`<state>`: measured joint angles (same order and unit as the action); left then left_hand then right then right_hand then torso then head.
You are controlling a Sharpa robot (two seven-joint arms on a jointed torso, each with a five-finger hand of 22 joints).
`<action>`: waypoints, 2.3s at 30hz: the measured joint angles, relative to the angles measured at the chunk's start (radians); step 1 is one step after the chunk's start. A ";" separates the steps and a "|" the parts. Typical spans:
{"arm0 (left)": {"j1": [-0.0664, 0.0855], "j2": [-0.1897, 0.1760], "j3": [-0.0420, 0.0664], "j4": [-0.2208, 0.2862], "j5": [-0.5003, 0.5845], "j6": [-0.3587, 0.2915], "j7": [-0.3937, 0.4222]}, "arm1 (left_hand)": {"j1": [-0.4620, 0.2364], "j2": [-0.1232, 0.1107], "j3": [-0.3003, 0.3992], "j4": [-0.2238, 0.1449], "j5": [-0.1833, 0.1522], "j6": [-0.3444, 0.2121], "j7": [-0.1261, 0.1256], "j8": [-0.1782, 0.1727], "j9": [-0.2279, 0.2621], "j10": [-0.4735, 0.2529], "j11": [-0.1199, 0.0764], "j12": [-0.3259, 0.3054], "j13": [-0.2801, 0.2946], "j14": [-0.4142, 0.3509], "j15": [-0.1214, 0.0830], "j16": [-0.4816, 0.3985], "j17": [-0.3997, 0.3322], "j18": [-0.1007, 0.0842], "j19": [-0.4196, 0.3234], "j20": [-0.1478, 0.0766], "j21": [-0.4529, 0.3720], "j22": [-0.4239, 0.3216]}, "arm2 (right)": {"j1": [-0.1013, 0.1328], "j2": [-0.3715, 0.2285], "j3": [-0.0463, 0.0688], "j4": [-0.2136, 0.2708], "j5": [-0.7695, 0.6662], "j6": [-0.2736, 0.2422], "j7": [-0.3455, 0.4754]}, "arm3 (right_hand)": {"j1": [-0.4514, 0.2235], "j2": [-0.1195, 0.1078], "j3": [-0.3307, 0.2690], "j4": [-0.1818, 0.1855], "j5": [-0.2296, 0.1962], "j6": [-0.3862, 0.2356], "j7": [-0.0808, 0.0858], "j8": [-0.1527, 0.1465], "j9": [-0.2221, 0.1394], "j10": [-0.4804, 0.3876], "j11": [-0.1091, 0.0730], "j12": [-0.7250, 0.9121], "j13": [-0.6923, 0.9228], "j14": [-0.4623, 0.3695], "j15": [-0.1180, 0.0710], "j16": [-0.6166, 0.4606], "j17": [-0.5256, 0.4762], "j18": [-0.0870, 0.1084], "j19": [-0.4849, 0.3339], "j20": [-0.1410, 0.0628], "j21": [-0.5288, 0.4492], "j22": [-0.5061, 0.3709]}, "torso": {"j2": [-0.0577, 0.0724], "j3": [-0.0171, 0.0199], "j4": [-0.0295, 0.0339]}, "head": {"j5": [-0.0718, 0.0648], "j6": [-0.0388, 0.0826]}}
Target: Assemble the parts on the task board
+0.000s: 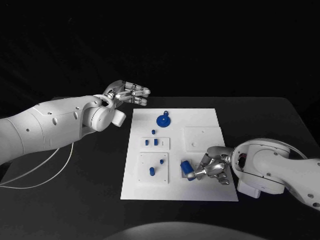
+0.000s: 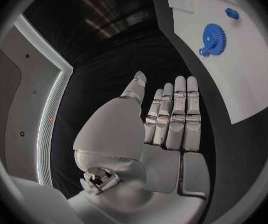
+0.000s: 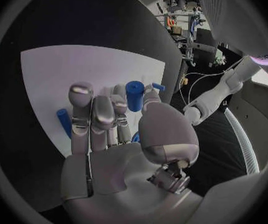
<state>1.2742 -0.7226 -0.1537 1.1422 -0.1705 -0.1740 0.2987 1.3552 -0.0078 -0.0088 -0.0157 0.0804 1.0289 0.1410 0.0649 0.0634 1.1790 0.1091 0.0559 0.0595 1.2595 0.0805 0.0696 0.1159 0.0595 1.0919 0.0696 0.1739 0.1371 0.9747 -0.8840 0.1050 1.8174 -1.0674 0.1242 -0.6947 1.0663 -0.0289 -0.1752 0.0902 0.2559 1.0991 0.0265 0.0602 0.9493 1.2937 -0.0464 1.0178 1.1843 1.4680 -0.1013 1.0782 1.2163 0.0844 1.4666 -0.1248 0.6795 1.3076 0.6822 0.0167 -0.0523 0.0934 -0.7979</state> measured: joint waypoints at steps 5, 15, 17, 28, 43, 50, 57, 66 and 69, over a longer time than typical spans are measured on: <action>0.000 0.000 0.000 0.000 0.000 0.000 -0.001 | 0.000 0.000 0.000 0.000 0.000 0.000 0.000 0.000 0.000 0.000 0.000 0.000 0.000 0.000 0.000 0.000 0.000 0.000 0.000 0.000 0.000 0.000 | 0.000 -0.002 0.001 -0.002 0.004 0.010 -0.001 | 0.000 0.000 0.000 -0.009 0.025 0.000 0.000 0.000 0.005 0.000 0.000 0.000 0.000 0.000 0.000 0.000 0.000 0.000 0.000 0.000 0.000 0.000 | 0.001 -0.0001 0.0005 | 0.000 -0.001; 0.000 0.000 0.000 -0.001 0.000 0.000 -0.002 | 0.000 0.000 0.000 0.006 0.000 0.000 0.000 0.000 0.000 0.000 0.000 0.000 0.000 0.000 0.000 0.000 0.000 0.000 0.000 0.000 0.000 -0.003 | 0.000 0.000 0.001 -0.004 0.013 0.017 -0.001 | 0.033 0.047 0.012 -0.049 0.004 0.037 -0.013 0.000 0.020 0.009 -0.009 0.007 0.005 0.000 0.000 0.000 0.000 0.000 0.000 0.000 0.000 0.000 | 0.001 -0.0005 0.0008 | 0.000 -0.002; 0.000 0.000 0.000 -0.001 -0.001 0.000 -0.002 | 0.000 0.000 0.000 0.006 0.000 0.000 0.000 0.000 0.000 -0.004 0.004 0.000 0.000 0.000 0.000 0.000 0.000 0.000 0.000 0.000 0.000 -0.003 | 0.000 0.002 0.001 -0.004 0.015 0.014 0.001 | 0.025 0.057 0.033 -0.059 0.003 0.050 -0.018 0.000 0.018 0.018 -0.011 0.011 0.006 -0.001 -0.001 0.000 0.000 0.000 0.000 0.000 0.005 0.000 | 0.001 -0.0006 0.0010 | 0.000 -0.003; 0.000 0.000 0.000 -0.002 -0.001 0.000 -0.004 | 0.000 0.000 -0.003 0.009 0.000 0.000 0.000 0.000 0.000 -0.004 0.004 0.000 0.000 0.000 0.000 0.000 0.000 0.000 0.000 0.000 0.000 -0.004 | 0.000 0.012 0.001 -0.011 0.031 -0.010 0.017 | 0.010 0.072 0.055 -0.043 0.058 0.085 -0.028 0.000 -0.020 0.027 -0.020 0.016 0.012 0.000 -0.007 0.000 -0.001 -0.016 0.000 0.000 0.009 0.000 | 0.001 -0.0009 0.0011 | -0.004 -0.002; 0.000 0.000 0.000 -0.003 -0.001 0.000 -0.006 | 0.000 0.000 0.000 0.012 0.000 0.000 0.000 0.000 0.000 -0.004 0.004 0.000 0.000 0.000 0.000 0.000 0.000 0.000 0.000 0.000 0.000 -0.003 | 0.000 0.005 0.001 -0.015 0.044 -0.006 0.022 | -0.011 0.068 -0.055 -0.008 0.113 0.086 -0.029 0.000 -0.032 0.027 -0.020 0.016 0.013 0.000 -0.007 0.000 -0.004 -0.016 -0.004 -0.004 0.009 0.000 | 0.000 -0.0004 0.0011 | -0.005 0.000; 0.000 -0.004 0.000 -0.002 -0.001 0.000 -0.007 | 0.000 0.000 0.000 0.012 0.000 0.000 0.000 0.000 0.000 -0.004 0.003 0.000 0.000 0.000 0.000 0.000 0.000 0.000 0.000 0.000 0.000 -0.003 | -0.001 -0.019 0.005 -0.003 0.020 0.008 0.027 | -0.011 0.012 -0.030 0.014 0.060 0.085 -0.028 0.000 -0.038 0.027 -0.020 0.011 0.013 0.000 -0.007 0.000 -0.005 -0.016 -0.004 -0.004 0.009 0.000 | 0.000 -0.0002 0.0006 | -0.004 0.002; 0.000 -0.007 0.000 -0.001 -0.002 0.000 -0.007 | 0.000 0.000 -0.002 0.013 0.000 0.000 0.000 0.000 0.000 -0.003 0.004 0.000 0.000 0.000 0.000 0.000 0.001 0.000 0.000 0.000 0.000 -0.004 | -0.001 -0.054 0.041 0.017 -0.074 0.015 0.043 | 0.035 -0.080 0.041 0.098 0.008 0.066 -0.012 0.000 -0.063 0.021 -0.014 0.007 0.011 0.000 -0.007 0.000 -0.006 -0.016 -0.004 -0.004 0.009 0.000 | 0.000 -0.0002 0.0002 | -0.002 0.005; 0.000 -0.008 0.000 -0.001 -0.002 0.000 -0.007 | 0.000 0.000 -0.003 0.014 0.000 0.000 0.000 0.000 0.000 -0.003 0.003 0.000 0.000 0.000 0.000 0.000 0.000 0.000 0.000 0.000 0.000 -0.005 | 0.000 -0.057 0.078 0.044 -0.297 -0.020 0.096 | 0.112 -0.157 0.025 0.195 0.016 0.022 0.010 0.000 -0.190 0.018 -0.003 0.007 0.018 -0.004 -0.004 0.000 -0.004 -0.016 0.000 0.000 0.019 0.000 | 0.000 -0.0002 0.0005 | -0.003 0.006; 0.000 -0.008 0.000 -0.001 -0.002 0.000 -0.007 | 0.000 0.000 -0.003 0.014 0.000 0.000 0.000 0.000 0.000 -0.003 0.003 0.000 0.000 0.000 0.000 0.000 0.000 0.000 0.000 0.000 0.000 -0.005 | 0.000 -0.046 0.080 0.045 -0.370 -0.034 0.116 | 0.120 -0.165 0.023 0.197 0.016 0.007 0.018 0.000 -0.234 0.018 0.004 0.007 0.018 0.000 0.000 0.000 -0.002 -0.016 0.000 0.000 0.024 0.000 | 0.000 -0.0008 0.0007 | -0.003 0.005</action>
<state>1.2742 -0.7310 -0.1539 1.1410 -0.1724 -0.1742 0.2917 1.3552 -0.0078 -0.0118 -0.0014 0.0804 1.0289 0.1410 0.0649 0.0635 1.1755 0.1126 0.0559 0.0595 1.2595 0.0805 0.0696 0.1163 0.0596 1.0919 0.0697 0.1739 0.1319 0.9744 -0.9296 0.1854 1.8629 -1.4375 0.0897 -0.5789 1.1862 -0.1939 -0.1524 0.2872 0.2722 1.1060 0.0440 0.0601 0.7151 1.3116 -0.0427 1.0251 1.2018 1.4681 -0.1015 1.0783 1.2143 0.0687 1.4667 -0.1248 0.7032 1.3074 0.6822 0.0159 -0.0516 0.0905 -0.7929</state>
